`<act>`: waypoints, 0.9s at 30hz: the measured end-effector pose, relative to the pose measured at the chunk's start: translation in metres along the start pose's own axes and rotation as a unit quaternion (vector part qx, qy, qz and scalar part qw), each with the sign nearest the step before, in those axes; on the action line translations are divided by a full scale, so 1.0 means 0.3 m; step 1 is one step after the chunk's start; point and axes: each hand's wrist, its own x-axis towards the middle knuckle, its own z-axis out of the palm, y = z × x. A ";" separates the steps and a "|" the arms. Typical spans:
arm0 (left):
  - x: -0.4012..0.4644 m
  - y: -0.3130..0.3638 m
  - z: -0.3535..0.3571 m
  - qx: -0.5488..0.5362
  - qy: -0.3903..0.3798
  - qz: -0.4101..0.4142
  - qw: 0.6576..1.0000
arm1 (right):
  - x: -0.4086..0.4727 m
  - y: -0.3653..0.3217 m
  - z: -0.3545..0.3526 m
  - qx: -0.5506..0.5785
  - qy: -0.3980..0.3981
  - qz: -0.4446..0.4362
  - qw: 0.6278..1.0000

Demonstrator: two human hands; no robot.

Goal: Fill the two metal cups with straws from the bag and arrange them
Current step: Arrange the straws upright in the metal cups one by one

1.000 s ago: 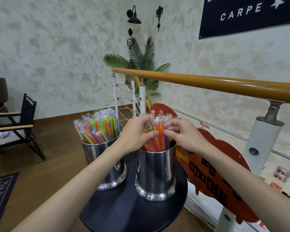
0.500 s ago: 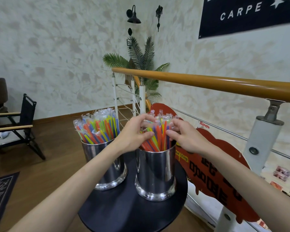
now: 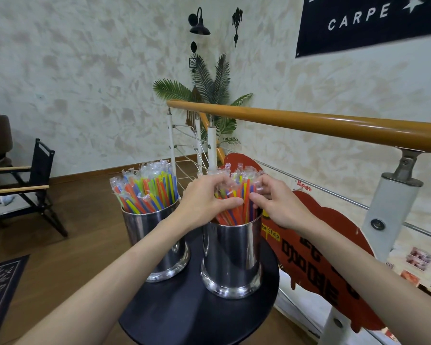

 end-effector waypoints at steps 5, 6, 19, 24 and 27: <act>0.007 0.001 0.007 0.012 0.002 0.000 1.000 | -0.002 -0.004 -0.001 0.008 0.006 0.002 1.000; 0.008 -0.002 0.009 0.015 0.004 -0.001 1.000 | -0.003 -0.001 -0.002 0.010 0.010 0.003 1.000; 0.001 -0.009 0.016 -0.025 0.027 -0.003 0.999 | -0.001 0.015 0.009 0.031 0.045 0.013 0.998; -0.002 -0.005 0.006 -0.015 0.024 0.011 1.000 | -0.008 0.013 0.009 0.013 0.030 0.012 0.999; -0.005 -0.002 -0.008 0.001 0.014 0.021 1.000 | -0.011 0.007 0.006 0.006 0.016 0.009 1.000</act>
